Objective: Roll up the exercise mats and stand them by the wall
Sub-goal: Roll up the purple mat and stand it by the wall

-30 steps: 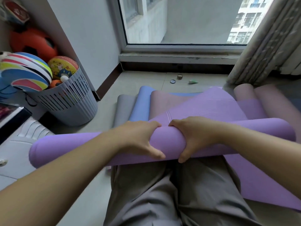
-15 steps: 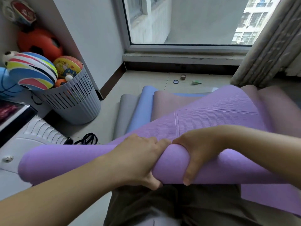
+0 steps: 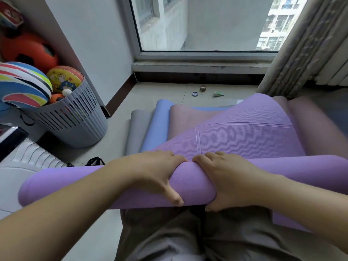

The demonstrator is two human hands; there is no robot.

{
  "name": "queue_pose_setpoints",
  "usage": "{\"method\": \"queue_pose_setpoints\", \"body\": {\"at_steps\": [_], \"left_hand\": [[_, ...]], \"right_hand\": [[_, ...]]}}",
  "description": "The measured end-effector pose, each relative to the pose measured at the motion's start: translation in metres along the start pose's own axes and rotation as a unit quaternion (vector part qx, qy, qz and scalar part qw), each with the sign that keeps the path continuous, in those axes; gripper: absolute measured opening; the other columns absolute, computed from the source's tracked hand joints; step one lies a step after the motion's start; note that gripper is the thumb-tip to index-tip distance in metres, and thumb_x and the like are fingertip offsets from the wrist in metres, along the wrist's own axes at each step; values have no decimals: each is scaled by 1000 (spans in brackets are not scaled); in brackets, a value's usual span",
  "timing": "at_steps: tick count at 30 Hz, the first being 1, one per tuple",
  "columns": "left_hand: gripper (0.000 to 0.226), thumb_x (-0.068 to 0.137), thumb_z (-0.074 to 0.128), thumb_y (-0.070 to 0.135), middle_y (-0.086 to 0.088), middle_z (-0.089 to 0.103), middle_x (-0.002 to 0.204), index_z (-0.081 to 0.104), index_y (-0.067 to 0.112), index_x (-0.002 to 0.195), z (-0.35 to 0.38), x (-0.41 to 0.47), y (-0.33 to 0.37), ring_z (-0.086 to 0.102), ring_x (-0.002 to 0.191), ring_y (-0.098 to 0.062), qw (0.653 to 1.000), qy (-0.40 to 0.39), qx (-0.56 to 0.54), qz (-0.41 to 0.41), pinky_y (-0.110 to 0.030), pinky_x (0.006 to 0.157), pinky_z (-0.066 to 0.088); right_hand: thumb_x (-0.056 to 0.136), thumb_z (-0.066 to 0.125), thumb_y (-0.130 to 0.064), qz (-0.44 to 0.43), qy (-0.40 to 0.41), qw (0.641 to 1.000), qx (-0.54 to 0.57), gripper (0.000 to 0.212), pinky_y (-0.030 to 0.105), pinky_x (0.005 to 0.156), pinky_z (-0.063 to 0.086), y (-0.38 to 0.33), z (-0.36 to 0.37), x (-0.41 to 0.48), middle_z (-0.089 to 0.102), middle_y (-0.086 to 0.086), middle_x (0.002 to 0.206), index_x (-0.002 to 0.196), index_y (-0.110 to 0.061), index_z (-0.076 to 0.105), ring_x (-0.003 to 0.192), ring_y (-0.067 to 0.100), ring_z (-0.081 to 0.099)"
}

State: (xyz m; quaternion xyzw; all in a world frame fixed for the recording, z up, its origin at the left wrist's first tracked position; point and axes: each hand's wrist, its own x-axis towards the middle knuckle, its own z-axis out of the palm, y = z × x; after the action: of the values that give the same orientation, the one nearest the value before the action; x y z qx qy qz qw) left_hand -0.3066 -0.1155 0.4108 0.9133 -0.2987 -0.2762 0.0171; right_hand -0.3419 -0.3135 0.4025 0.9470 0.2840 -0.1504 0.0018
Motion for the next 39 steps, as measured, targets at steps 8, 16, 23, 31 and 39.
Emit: {"method": "queue_pose_setpoints", "body": {"at_steps": [8,16,23,31,39], "left_hand": [[95,67,68,61,2,50,123,21,33,145,17,6,12,51,111,-21,983,165,81,0,-37,93,43],[91,68,69,56,7,50,130,23,35,143,6,11,7,49,117,-19,987,154,55,-11,-39,98,39],[96,73,64,51,1,40,132,6,32,148,14,14,16,48,114,-23,950,260,169,-32,-35,95,36],[88,71,62,60,4,50,118,18,31,141,-19,-25,29,56,104,-23,953,233,193,23,-34,80,43],[86,66,73,55,10,54,124,27,38,138,3,-17,13,55,107,-14,994,100,33,30,-28,84,44]], "right_hand": [[57,76,-64,30,-35,997,62,98,38,91,46,16,-11,20,56,-5,123,137,-26,33,108,19,55],[56,70,-53,12,122,992,-33,80,41,74,50,14,11,16,59,-1,106,125,-20,46,91,26,59],[58,77,-56,14,38,999,7,76,31,72,43,26,-18,30,61,-2,110,116,-19,46,94,20,57],[54,81,-60,-18,12,995,102,77,25,77,44,23,-47,4,62,-16,100,118,-32,50,87,7,54],[63,71,-67,-20,-20,998,57,93,34,95,42,7,-16,3,52,-10,127,139,-29,32,113,14,49]]}}
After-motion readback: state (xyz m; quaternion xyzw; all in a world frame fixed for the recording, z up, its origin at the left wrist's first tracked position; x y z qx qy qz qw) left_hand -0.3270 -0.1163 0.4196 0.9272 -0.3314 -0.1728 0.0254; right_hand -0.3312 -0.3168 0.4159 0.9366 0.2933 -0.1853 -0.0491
